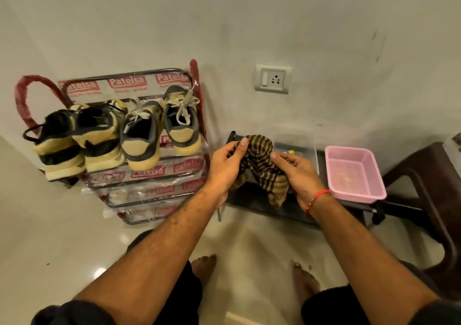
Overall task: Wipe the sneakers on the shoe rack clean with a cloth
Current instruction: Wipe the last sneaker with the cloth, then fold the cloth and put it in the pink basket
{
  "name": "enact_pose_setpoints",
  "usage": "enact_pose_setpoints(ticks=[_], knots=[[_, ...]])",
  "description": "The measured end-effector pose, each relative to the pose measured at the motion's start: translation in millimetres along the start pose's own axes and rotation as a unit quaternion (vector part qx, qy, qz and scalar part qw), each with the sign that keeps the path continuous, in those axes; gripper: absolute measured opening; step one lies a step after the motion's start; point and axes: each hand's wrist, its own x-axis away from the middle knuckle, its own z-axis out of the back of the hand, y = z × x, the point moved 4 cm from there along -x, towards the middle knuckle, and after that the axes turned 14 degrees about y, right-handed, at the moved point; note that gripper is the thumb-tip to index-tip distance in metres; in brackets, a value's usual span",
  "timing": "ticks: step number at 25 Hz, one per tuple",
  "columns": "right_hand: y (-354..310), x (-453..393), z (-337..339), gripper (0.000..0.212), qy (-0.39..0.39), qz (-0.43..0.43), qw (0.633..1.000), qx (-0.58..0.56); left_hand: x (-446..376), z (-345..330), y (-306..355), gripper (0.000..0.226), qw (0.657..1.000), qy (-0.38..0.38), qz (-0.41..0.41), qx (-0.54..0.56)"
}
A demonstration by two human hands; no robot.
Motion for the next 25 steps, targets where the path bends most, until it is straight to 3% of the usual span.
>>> enact_pose_setpoints(ticks=[4, 7, 9, 11, 12, 15, 17, 20, 22, 25], knots=[[22, 1, 34, 0.009, 0.059, 0.003, 0.998, 0.005, -4, 11, -27, 0.032, 0.963, 0.069, -0.156, -0.208], [16, 1, 36, 0.010, 0.071, 0.033, 0.997, 0.012, -5, 18, -40, 0.028, 0.965, 0.054, -0.144, -0.210], [8, 7, 26, 0.013, 0.066, -0.002, 0.997, -0.030, -6, 16, -41, 0.029, 0.958, 0.059, -0.139, -0.243], [6, 13, 14, 0.014, 0.031, -0.070, 0.989, -0.125, -6, 14, -43, 0.033, 0.955, 0.078, -0.096, -0.268], [7, 16, 11, 0.017, 0.010, -0.104, 0.979, -0.174, -3, 15, -45, 0.046, 0.963, 0.077, -0.053, -0.251], [7, 22, 7, 0.032, -0.063, -0.145, 0.958, -0.240, 13, 14, -59, 0.085, 0.986, -0.038, 0.148, -0.060], [2, 18, 13, 0.023, -0.090, -0.106, 0.968, -0.209, 20, 13, -59, 0.069, 0.976, -0.113, 0.184, -0.012], [-4, 6, 32, 0.011, -0.046, 0.031, 0.998, 0.024, 8, 24, -46, 0.023, 0.998, -0.008, 0.058, -0.024], [1, -3, 40, 0.011, -0.034, 0.111, 0.980, 0.159, 2, 29, -36, 0.014, 0.999, 0.011, -0.025, -0.042], [6, 4, 31, 0.021, -0.078, 0.049, 0.996, 0.017, 1, 25, -30, 0.018, 0.994, -0.029, -0.091, -0.061]])
